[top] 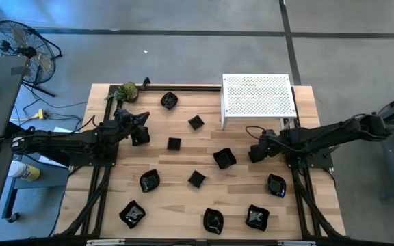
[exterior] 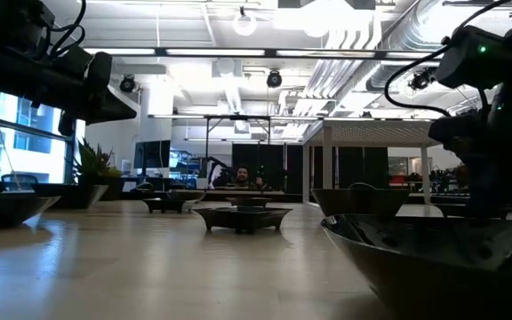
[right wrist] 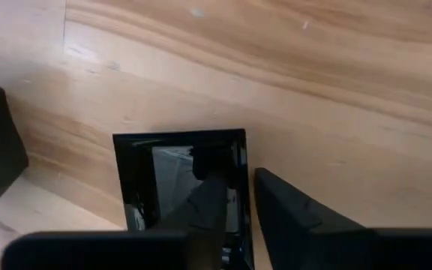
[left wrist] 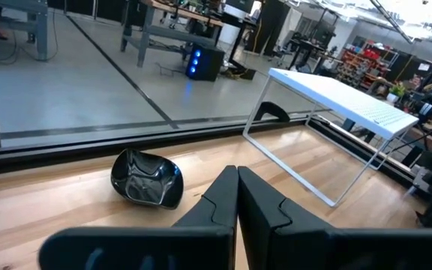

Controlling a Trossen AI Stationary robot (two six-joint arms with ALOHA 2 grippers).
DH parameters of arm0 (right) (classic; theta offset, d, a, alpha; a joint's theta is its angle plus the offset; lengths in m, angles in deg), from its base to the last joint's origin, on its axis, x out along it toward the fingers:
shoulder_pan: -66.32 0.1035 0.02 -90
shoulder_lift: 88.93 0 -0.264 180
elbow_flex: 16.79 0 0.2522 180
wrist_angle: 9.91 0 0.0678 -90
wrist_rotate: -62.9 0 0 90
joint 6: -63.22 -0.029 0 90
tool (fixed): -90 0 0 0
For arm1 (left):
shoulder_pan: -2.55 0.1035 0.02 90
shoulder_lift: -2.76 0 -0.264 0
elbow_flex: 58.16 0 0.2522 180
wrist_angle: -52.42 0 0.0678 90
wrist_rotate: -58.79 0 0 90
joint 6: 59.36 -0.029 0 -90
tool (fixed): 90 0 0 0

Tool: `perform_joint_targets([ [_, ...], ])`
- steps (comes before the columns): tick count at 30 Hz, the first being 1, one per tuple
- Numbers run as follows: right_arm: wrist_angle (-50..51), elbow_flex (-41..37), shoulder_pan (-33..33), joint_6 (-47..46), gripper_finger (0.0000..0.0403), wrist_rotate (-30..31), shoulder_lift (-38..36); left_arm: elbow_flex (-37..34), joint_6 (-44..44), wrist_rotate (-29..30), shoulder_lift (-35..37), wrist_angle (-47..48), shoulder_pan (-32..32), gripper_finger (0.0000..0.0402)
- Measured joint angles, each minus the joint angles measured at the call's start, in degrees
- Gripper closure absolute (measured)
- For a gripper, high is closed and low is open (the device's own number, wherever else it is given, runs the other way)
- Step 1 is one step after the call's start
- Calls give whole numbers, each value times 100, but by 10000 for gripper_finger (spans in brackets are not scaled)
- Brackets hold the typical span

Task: Pick & Place Mini shaped plates
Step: Put the square plate on the shelf

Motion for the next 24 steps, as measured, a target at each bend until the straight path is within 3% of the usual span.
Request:
perform_joint_targets([
  [7,-158,37,4,-3,397,-119,-114,0,11,1,0,0,0,401],
  [15,-516,35,11,-103,386,-253,-293,0,28,9,0,17,0,401],
  [24,-2221,41,13,-93,399,-347,-332,0,166,57,0,61,0,401],
])
